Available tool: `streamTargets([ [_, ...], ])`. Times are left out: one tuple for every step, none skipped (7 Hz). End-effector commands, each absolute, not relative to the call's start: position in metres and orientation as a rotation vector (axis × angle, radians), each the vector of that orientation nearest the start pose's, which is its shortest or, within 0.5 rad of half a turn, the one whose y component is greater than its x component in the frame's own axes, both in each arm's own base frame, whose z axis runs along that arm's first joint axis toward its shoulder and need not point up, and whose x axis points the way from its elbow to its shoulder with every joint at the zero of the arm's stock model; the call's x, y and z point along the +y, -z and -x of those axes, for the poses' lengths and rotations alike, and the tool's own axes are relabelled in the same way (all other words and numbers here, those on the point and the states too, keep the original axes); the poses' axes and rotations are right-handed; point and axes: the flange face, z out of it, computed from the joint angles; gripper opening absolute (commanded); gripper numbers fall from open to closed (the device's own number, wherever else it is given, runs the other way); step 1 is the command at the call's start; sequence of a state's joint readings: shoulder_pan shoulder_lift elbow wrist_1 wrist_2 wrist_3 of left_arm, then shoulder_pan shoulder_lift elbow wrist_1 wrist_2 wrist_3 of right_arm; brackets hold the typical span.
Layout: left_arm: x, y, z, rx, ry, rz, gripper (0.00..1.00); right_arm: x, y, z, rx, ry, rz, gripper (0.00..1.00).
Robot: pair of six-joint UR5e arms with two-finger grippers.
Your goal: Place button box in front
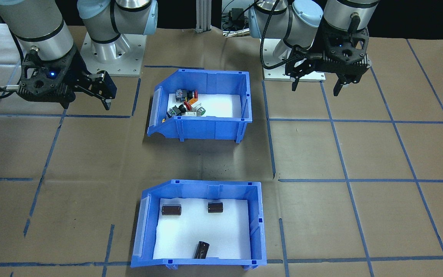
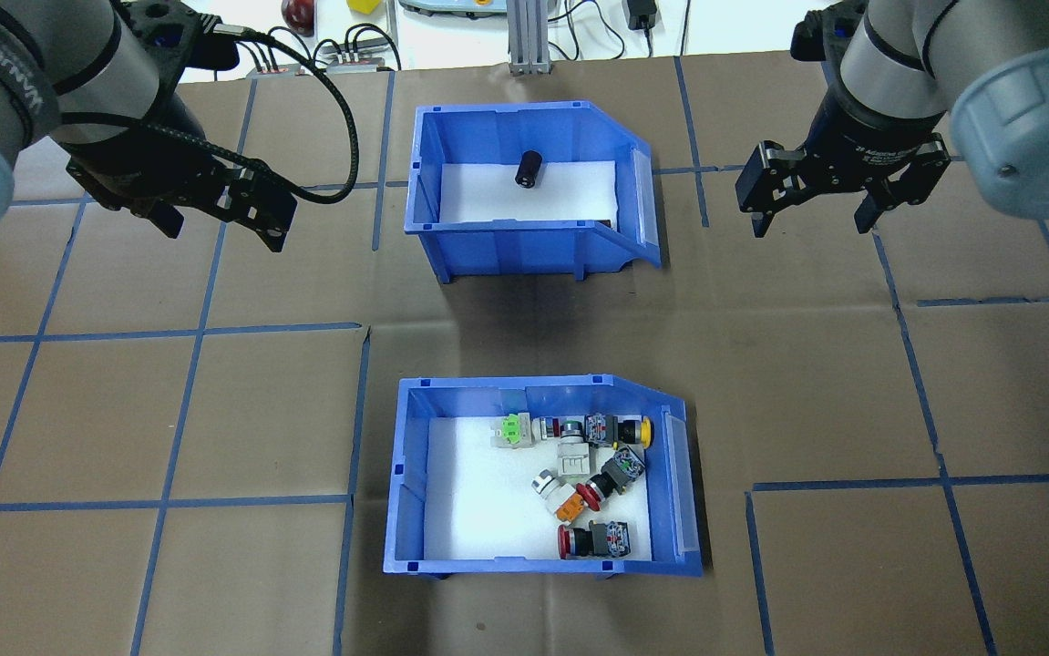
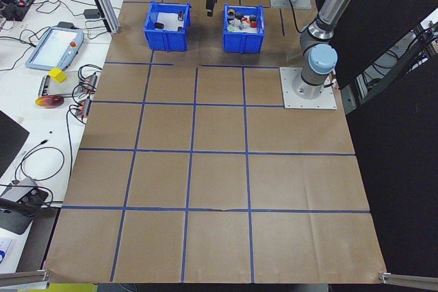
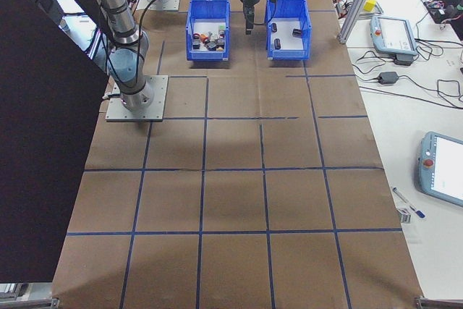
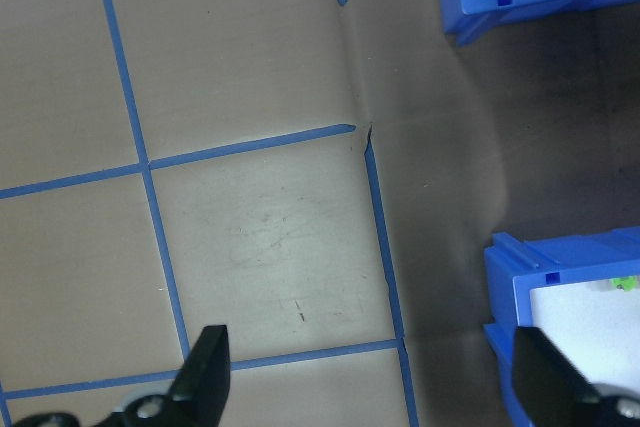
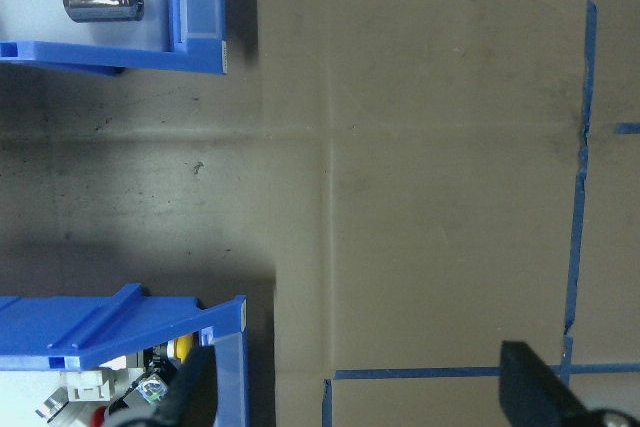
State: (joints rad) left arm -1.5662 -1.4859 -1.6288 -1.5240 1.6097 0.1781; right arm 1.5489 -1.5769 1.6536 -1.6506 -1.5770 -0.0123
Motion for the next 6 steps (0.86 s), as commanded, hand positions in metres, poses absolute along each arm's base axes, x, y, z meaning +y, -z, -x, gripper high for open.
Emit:
streamTargets([
  [-0.4643,-0.5037,0.1275,3.086,0.109,-0.259,1.0,-0.4912,-0.4581,-0.1222,3.148,0.005,-0.015,1.0],
  [-0.4634,-0.5053,0.1274,3.084,0.115,-0.258,1.0,-0.4914,-0.4567,-0.1222,3.148,0.0,-0.012,1.0],
  [-0.4628,-0.5061,0.1267,3.077,0.117,-0.258,1.0,-0.4913,-0.4565,-0.122,3.149,-0.003,-0.003,1.0],
  [-0.4644,-0.5039,0.1273,3.084,0.111,-0.259,1.0,-0.4908,-0.4595,-0.1219,3.151,0.007,0.01,1.0],
  [-0.4623,-0.5067,0.1269,3.079,0.119,-0.258,1.0,-0.4913,-0.46,-0.1208,3.161,0.004,0.01,1.0],
  [-0.4623,-0.5068,0.127,3.08,0.12,-0.258,1.0,-0.4937,-0.4586,-0.1239,3.152,0.002,0.024,1.0],
])
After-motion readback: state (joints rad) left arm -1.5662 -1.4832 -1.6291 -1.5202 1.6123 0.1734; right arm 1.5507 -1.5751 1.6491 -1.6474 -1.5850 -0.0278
